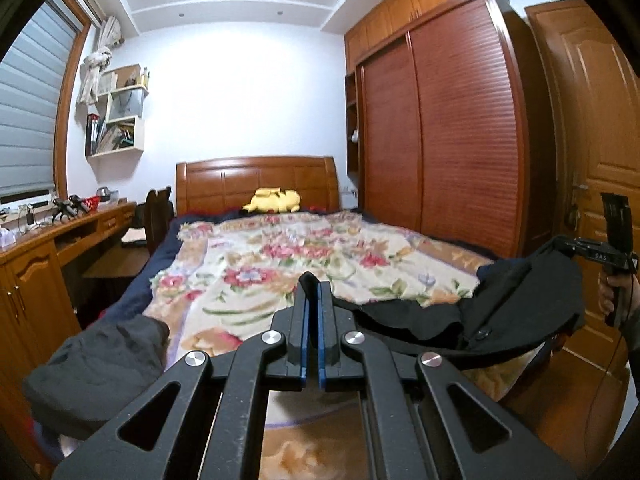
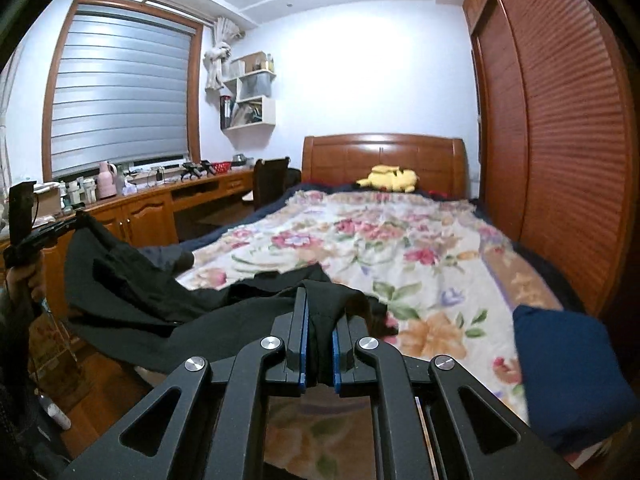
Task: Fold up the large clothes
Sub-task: 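Lift the hem with both grippers, fold it over toward the collar, release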
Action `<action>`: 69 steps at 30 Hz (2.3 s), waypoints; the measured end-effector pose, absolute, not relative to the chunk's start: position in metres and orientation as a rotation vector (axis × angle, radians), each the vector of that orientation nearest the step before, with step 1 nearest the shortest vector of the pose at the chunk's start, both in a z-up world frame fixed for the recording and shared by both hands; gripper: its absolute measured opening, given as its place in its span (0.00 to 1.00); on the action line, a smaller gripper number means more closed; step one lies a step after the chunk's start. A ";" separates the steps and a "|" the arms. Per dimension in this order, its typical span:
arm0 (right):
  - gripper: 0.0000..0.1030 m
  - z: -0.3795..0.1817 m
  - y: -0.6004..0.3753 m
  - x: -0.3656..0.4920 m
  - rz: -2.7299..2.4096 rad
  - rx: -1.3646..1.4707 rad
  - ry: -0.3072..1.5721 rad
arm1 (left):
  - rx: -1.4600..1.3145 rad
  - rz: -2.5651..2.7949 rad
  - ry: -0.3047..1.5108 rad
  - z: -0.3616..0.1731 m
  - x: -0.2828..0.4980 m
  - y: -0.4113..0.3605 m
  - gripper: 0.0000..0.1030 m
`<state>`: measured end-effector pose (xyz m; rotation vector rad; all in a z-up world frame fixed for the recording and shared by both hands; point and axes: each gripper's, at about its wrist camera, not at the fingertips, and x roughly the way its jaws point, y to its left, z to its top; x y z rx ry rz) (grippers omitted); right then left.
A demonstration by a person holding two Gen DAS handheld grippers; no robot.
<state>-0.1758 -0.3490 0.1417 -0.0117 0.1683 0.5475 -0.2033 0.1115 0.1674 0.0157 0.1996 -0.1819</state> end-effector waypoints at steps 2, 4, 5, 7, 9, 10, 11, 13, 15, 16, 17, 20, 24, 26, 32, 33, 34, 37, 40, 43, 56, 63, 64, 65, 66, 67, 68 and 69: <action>0.08 0.145 -0.355 -0.192 0.559 -0.007 0.149 | 0.011 -0.176 0.180 0.174 -0.205 0.115 0.04; 0.08 0.146 -0.359 -0.200 0.560 -0.006 0.129 | 0.005 -0.167 0.177 0.178 -0.199 0.119 0.04; 0.08 0.149 -0.359 -0.201 0.555 -0.007 0.121 | 0.001 -0.163 0.186 0.178 -0.192 0.120 0.04; 0.08 0.146 -0.353 -0.185 0.548 -0.007 0.132 | -0.001 -0.145 0.212 0.175 -0.170 0.121 0.04; 0.08 0.147 -0.343 -0.158 0.539 -0.011 0.159 | 0.008 -0.105 0.261 0.165 -0.133 0.121 0.04; 0.08 0.147 -0.335 -0.140 0.531 -0.019 0.176 | 0.012 -0.087 0.285 0.159 -0.119 0.120 0.04; 0.08 0.147 -0.328 -0.123 0.526 -0.021 0.198 | 0.014 -0.067 0.324 0.150 -0.096 0.121 0.04; 0.08 0.144 -0.313 -0.085 0.513 -0.007 0.260 | 0.011 -0.033 0.396 0.130 -0.062 0.124 0.04; 0.08 0.134 -0.298 -0.053 0.504 -0.009 0.321 | -0.030 -0.020 0.469 0.104 -0.034 0.134 0.04; 0.08 0.126 -0.292 -0.039 0.495 -0.012 0.346 | -0.042 -0.020 0.487 0.095 -0.028 0.135 0.04; 0.08 0.118 -0.288 -0.026 0.490 -0.006 0.373 | -0.048 -0.016 0.507 0.084 -0.020 0.139 0.04; 0.08 0.096 -0.277 0.002 0.493 0.004 0.424 | -0.022 0.002 0.548 0.061 -0.005 0.139 0.04; 0.08 0.068 -0.263 0.039 0.483 -0.008 0.502 | 0.000 0.009 0.598 0.038 0.015 0.137 0.04; 0.08 0.059 -0.256 0.057 0.473 -0.009 0.544 | 0.008 0.012 0.627 0.027 0.029 0.137 0.04; 0.09 0.058 -0.231 0.110 0.416 -0.067 0.592 | 0.015 0.022 0.693 0.000 0.078 0.138 0.04; 0.09 0.059 -0.227 0.116 0.408 -0.074 0.577 | 0.018 0.025 0.701 -0.003 0.084 0.138 0.04; 0.09 0.059 -0.222 0.124 0.408 -0.070 0.570 | 0.020 0.026 0.709 -0.006 0.094 0.138 0.04; 0.09 0.062 -0.214 0.145 0.391 -0.071 0.567 | -0.009 0.021 0.716 -0.006 0.120 0.143 0.04; 0.09 0.067 -0.202 0.168 0.358 -0.101 0.567 | -0.009 0.022 0.709 -0.004 0.143 0.145 0.04; 0.09 0.074 -0.193 0.194 0.316 -0.098 0.542 | 0.002 0.037 0.704 0.000 0.170 0.145 0.04; 0.18 0.052 -0.159 0.239 0.261 -0.104 0.530 | 0.008 0.030 0.697 0.001 0.193 0.140 0.06; 0.80 0.071 -0.170 0.205 0.200 -0.093 0.438 | 0.016 -0.005 0.709 0.005 0.167 0.141 0.40; 0.80 0.071 -0.170 0.199 0.213 -0.106 0.439 | 0.011 -0.014 0.706 0.007 0.162 0.142 0.46; 0.80 0.071 -0.170 0.192 0.229 -0.122 0.443 | 0.003 -0.025 0.704 0.009 0.155 0.143 0.57; 0.80 0.070 -0.169 0.185 0.240 -0.137 0.449 | -0.002 -0.032 0.704 0.010 0.151 0.144 0.65; 0.80 0.069 -0.169 0.177 0.252 -0.151 0.452 | -0.013 -0.047 0.703 0.011 0.141 0.145 0.79; 0.80 0.068 -0.169 0.169 0.263 -0.163 0.458 | -0.017 -0.056 0.703 0.011 0.136 0.145 0.81; 0.80 0.065 -0.169 0.160 0.277 -0.174 0.463 | -0.017 -0.066 0.707 0.011 0.127 0.144 0.81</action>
